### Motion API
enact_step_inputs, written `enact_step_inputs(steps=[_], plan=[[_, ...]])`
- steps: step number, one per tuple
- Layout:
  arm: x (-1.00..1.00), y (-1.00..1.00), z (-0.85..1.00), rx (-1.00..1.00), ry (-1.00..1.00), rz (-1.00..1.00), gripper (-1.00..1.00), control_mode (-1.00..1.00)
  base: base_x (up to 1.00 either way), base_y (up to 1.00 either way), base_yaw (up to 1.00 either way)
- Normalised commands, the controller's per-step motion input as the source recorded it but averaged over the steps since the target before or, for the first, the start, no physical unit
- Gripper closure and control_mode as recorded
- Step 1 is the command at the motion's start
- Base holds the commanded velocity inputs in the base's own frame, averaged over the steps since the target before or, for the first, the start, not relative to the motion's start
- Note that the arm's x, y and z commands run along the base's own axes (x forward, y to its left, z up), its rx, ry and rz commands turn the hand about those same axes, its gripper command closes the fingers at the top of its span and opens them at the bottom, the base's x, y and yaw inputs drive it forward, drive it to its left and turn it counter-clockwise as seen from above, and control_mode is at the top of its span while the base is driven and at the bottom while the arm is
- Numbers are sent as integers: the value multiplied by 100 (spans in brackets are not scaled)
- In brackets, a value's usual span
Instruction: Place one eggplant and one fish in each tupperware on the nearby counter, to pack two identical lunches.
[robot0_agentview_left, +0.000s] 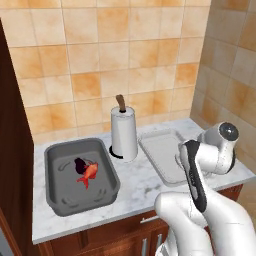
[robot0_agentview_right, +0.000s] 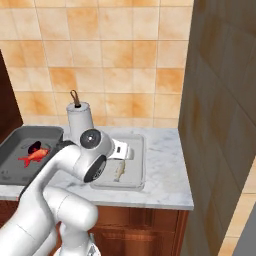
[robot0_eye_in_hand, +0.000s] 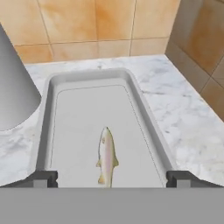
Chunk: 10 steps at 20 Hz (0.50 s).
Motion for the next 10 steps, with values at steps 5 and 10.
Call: enact_step_inputs(steps=[5, 10], plan=[[-100, 0, 100, 0, 0, 0, -100, -100, 0, 0, 0], [-100, 10, 100, 0, 12, 0, -100, -100, 0, 0, 0]])
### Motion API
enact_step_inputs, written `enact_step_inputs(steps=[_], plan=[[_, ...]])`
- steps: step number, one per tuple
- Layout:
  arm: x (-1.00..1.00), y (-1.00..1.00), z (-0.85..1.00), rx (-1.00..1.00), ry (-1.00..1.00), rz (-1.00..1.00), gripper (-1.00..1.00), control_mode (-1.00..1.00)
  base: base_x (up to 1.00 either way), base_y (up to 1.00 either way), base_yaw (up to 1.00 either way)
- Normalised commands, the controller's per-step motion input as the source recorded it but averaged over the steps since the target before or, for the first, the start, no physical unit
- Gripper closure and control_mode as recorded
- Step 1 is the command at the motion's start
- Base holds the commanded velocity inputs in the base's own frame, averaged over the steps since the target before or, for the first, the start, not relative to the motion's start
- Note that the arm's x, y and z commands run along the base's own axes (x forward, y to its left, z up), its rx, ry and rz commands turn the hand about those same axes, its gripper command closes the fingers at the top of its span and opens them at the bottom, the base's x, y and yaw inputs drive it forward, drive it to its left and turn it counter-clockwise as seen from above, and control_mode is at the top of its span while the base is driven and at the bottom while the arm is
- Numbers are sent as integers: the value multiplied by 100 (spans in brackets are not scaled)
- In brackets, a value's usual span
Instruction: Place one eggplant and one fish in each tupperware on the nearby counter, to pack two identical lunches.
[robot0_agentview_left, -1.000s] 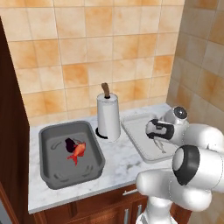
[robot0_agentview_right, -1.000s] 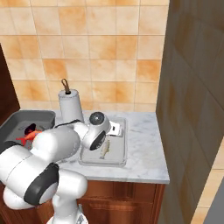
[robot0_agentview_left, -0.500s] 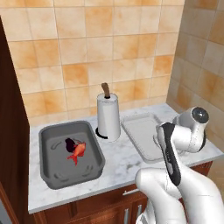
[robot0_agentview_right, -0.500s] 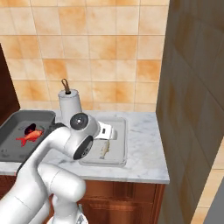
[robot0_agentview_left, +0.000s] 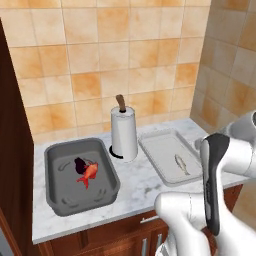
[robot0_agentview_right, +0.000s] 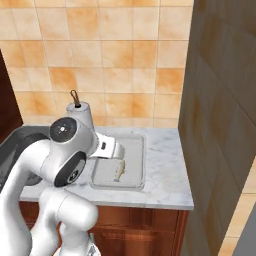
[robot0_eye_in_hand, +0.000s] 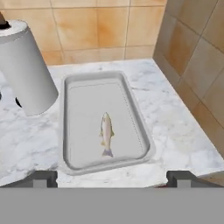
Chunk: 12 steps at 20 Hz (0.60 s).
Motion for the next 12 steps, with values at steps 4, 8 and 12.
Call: enact_step_inputs(steps=[4, 8, 12], plan=[[-97, 72, 71, -7, 20, 0, -100, -100, 0, 0, 0], [-68, 100, 30, -22, 6, 6, -100, -100, 0, 0, 0], [-68, 52, 2, -16, 0, 10, -100, 100, -25, 2, 4]])
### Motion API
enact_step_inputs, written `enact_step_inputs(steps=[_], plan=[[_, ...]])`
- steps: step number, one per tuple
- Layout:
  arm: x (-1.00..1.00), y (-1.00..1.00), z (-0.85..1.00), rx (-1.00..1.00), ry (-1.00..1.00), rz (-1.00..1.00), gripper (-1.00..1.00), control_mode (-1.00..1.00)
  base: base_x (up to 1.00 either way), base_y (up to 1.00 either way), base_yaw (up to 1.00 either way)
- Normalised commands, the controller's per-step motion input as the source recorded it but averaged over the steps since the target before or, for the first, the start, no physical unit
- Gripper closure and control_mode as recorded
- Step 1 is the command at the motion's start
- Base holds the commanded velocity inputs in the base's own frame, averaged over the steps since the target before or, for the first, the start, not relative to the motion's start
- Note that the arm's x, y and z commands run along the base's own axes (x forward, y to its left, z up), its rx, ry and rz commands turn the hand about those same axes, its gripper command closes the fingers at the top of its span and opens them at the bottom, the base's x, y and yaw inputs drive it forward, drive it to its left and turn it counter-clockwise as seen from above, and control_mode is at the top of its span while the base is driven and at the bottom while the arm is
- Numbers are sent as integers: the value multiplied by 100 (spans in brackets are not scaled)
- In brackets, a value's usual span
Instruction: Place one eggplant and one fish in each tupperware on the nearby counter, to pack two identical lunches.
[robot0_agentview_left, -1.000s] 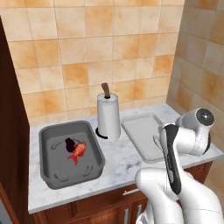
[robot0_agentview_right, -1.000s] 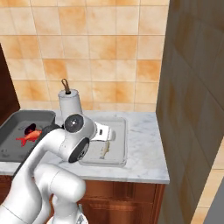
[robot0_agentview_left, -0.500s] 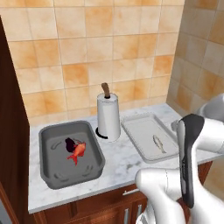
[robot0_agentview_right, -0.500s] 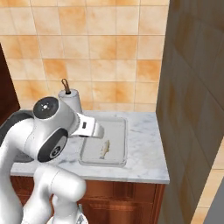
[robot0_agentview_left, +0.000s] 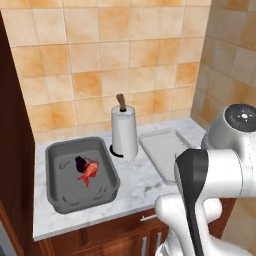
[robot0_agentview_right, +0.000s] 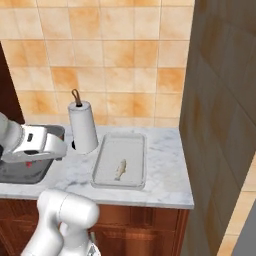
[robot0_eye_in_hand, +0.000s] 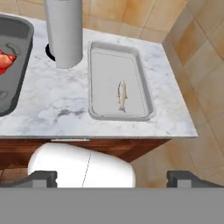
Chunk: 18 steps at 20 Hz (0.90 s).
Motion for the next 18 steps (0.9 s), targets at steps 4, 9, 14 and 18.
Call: enact_step_inputs(steps=[4, 9, 14, 18], plan=[[0, 0, 0, 0, 0, 0, -100, 100, -100, -8, 20], [0, 0, 0, 0, 0, 0, -100, 100, -100, -23, 26], [0, 0, 0, 0, 0, 0, -100, 100, -100, -22, 25], [0, 0, 0, 0, 0, 0, -100, 100, -100, -15, 15]])
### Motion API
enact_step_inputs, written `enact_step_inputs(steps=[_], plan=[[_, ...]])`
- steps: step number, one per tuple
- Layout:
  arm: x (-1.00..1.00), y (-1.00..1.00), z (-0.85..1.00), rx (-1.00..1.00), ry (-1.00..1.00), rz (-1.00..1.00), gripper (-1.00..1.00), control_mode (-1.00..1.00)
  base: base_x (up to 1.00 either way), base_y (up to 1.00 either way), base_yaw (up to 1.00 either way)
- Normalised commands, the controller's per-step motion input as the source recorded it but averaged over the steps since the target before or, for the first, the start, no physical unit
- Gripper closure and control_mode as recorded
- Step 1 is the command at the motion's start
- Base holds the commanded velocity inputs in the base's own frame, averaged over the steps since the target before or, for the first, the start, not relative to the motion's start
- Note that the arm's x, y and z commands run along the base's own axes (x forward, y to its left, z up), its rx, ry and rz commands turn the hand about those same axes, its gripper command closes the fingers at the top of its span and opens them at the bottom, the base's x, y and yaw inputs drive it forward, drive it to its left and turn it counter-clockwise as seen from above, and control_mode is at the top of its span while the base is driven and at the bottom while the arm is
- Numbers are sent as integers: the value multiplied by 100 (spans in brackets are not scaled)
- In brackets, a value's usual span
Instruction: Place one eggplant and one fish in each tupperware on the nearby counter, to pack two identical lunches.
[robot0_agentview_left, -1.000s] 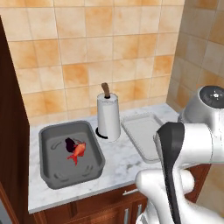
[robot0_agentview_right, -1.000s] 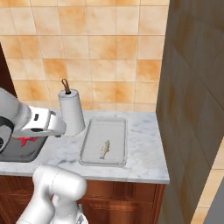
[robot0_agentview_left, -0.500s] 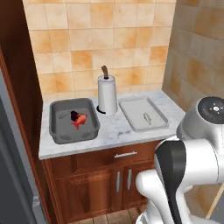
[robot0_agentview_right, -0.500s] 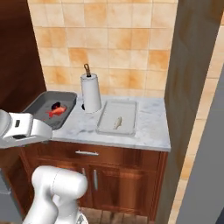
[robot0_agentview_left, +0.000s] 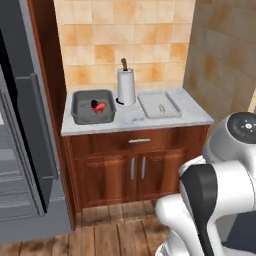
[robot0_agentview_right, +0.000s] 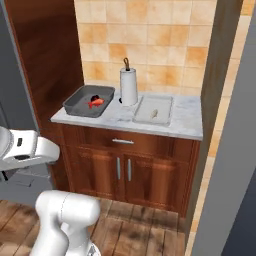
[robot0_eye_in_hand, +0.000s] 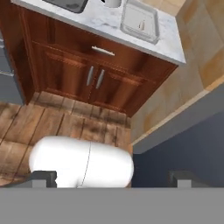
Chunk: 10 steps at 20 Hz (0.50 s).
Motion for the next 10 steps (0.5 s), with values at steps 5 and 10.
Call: enact_step_inputs(steps=[5, 10], plan=[[0, 0, 0, 0, 0, 0, -100, 100, -99, 44, 5], [0, 0, 0, 0, 0, 0, -100, 100, -36, 100, -8]])
